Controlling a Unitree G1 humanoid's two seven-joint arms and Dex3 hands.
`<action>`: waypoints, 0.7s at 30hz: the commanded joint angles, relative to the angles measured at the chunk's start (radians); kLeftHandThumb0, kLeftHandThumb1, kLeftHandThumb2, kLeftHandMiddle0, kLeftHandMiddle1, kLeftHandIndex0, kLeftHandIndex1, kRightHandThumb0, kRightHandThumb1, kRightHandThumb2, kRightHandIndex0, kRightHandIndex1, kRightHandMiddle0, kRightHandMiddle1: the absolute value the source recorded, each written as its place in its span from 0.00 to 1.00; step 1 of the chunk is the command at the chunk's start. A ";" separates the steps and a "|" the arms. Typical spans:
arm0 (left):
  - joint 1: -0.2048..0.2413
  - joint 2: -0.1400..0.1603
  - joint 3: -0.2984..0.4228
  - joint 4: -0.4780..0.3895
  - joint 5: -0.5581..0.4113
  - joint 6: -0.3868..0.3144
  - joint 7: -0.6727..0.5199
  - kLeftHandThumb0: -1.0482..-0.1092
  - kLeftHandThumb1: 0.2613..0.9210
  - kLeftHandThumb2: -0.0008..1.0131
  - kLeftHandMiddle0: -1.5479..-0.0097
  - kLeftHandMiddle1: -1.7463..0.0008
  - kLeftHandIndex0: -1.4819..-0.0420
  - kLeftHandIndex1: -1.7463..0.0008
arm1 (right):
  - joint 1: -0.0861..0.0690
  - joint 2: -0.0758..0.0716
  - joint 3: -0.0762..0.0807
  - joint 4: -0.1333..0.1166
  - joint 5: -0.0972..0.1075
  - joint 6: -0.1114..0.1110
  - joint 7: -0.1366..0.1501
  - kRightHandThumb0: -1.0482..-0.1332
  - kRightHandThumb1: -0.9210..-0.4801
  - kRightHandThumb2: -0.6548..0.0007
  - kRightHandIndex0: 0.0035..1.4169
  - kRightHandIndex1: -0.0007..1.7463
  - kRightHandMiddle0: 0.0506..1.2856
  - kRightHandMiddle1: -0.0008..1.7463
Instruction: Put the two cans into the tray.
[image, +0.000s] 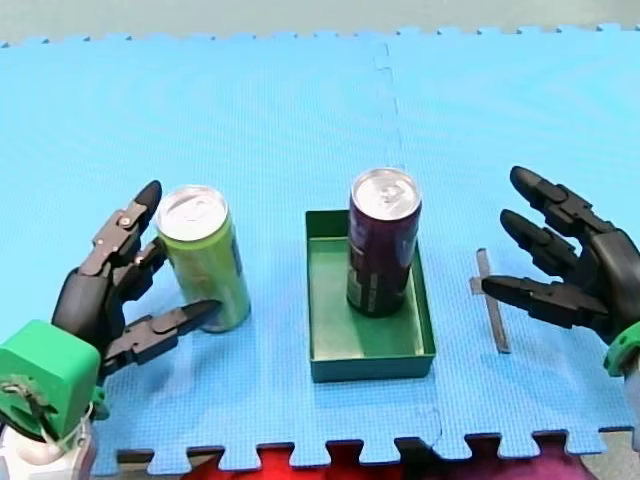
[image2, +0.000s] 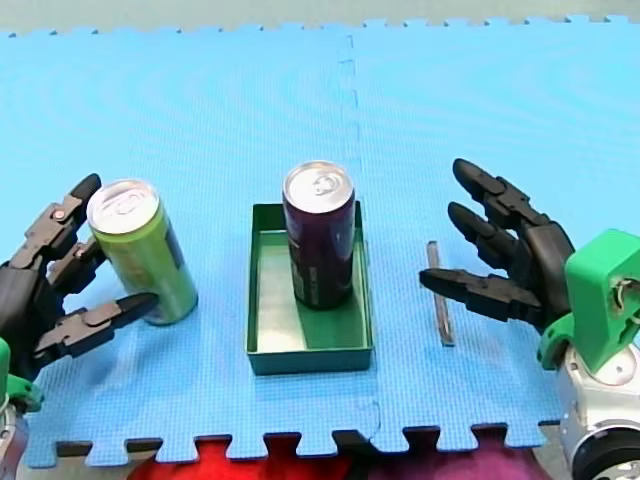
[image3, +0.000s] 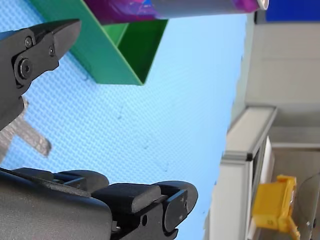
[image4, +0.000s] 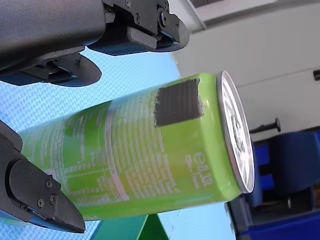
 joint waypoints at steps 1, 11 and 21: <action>0.001 0.007 -0.005 -0.011 0.004 0.009 -0.005 0.00 0.60 0.00 0.73 1.00 0.86 1.00 | -0.005 -0.006 -0.001 0.001 -0.001 -0.002 -0.003 0.21 0.60 1.00 0.29 0.00 0.25 0.00; 0.032 0.013 -0.027 -0.094 0.010 0.080 -0.031 0.00 0.61 0.01 0.74 1.00 0.87 1.00 | -0.007 -0.006 0.003 0.003 -0.008 -0.002 -0.015 0.23 0.60 1.00 0.29 0.00 0.25 0.00; 0.040 0.008 -0.029 -0.128 0.013 0.113 -0.018 0.00 0.63 0.01 0.75 1.00 0.87 1.00 | -0.010 -0.001 0.005 0.005 -0.010 -0.001 -0.019 0.24 0.60 1.00 0.29 0.00 0.25 0.00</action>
